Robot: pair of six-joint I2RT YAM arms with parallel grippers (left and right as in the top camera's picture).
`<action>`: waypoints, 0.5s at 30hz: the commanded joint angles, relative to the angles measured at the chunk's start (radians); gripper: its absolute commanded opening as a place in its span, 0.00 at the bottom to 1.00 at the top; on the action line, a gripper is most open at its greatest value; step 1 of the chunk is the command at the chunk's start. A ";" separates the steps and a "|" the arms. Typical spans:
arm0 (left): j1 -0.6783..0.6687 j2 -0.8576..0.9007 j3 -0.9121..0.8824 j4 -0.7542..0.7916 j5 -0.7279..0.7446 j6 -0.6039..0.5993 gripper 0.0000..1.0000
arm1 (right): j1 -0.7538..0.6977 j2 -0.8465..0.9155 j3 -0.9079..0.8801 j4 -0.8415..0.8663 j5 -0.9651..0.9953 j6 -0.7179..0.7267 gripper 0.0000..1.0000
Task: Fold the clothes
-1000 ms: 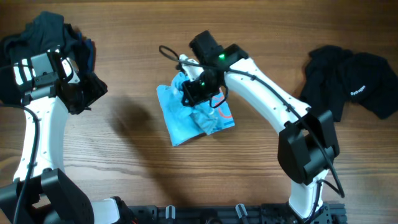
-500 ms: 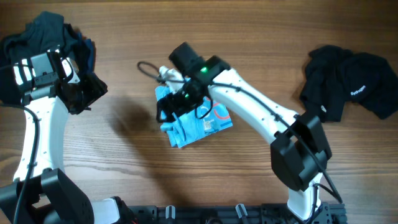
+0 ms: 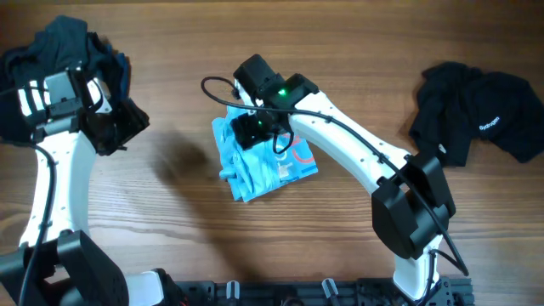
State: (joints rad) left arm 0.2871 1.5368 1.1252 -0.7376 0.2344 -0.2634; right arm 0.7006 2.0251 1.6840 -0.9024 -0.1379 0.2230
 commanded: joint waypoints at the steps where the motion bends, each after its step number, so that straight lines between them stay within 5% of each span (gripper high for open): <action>1: -0.035 -0.018 0.001 0.000 0.015 0.022 0.69 | 0.003 0.022 0.018 0.012 0.094 0.050 0.73; 15: -0.058 -0.016 0.001 0.001 -0.007 0.024 0.70 | -0.030 0.056 0.016 0.053 0.025 0.038 0.68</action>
State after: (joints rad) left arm 0.2337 1.5368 1.1252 -0.7376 0.2371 -0.2634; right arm 0.6666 2.0563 1.6840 -0.8688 -0.0891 0.2684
